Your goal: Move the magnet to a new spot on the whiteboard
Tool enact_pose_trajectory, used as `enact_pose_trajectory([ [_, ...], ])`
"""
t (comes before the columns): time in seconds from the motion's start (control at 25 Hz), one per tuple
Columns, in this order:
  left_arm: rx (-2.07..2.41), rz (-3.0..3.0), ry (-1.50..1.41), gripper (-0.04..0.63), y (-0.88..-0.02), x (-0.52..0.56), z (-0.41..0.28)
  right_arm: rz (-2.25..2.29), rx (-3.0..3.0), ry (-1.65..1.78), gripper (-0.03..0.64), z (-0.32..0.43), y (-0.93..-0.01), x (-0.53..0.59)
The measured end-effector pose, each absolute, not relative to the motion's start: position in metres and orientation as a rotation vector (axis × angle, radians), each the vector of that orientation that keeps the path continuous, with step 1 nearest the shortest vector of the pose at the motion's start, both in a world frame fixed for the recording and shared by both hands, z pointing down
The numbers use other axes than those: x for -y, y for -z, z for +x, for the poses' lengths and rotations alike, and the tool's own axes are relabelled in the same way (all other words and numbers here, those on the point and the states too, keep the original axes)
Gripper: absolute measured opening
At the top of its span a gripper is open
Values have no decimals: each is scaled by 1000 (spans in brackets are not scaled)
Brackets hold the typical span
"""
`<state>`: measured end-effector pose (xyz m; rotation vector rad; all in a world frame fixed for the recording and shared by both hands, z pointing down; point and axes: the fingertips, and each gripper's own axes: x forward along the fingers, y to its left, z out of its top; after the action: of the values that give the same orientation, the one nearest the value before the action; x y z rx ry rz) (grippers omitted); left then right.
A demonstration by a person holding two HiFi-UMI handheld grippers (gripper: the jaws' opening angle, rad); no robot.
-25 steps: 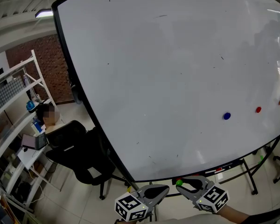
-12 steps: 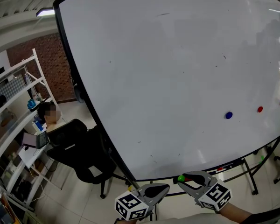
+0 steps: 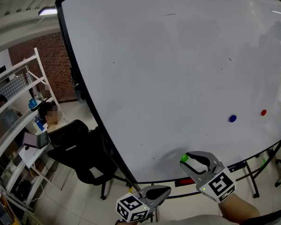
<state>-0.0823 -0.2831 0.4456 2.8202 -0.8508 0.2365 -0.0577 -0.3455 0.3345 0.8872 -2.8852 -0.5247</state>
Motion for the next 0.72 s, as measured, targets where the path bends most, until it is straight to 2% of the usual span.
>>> enact_pose_trajectory([
  [0.32, 855, 2815, -240, -17, -447, 291, -88, 979, 2776, 814, 124, -71, -306, 363],
  [0.72, 857, 2811, -236, -17, -449, 300, -97, 1108, 2517, 1000, 124, -77, -308, 382],
])
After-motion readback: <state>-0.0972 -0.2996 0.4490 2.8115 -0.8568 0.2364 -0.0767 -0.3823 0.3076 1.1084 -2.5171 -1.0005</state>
